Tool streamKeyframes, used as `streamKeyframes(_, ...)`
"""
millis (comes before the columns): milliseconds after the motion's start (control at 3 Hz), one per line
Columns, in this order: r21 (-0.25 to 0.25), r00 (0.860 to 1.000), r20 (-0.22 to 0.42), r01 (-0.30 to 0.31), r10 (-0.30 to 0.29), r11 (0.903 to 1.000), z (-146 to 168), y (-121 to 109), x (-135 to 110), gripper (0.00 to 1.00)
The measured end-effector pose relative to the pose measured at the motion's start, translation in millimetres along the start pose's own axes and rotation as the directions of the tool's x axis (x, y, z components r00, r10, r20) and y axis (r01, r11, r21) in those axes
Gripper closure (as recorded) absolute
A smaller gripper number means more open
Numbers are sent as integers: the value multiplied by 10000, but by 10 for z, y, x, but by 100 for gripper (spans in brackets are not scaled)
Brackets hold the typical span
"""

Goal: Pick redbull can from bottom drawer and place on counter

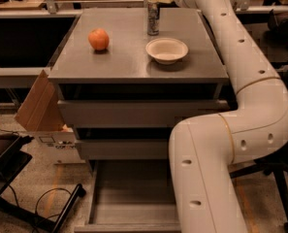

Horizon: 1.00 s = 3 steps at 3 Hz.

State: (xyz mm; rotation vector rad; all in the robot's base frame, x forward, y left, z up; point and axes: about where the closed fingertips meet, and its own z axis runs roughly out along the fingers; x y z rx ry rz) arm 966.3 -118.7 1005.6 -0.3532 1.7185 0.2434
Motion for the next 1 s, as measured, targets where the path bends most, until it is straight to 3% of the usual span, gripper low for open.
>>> streamKeyframes(333, 455, 9921, -1127, -499, 548, 9977, -373, -312, 180, 0)
streamKeyframes(667, 1698, 9354, -3000, -1407, 1872, 9754, -800, -935, 1209, 0)
streamKeyframes(1000, 2562, 8870, -3812, -1695, 2606, 9517, -1105, -1269, 1821, 0)
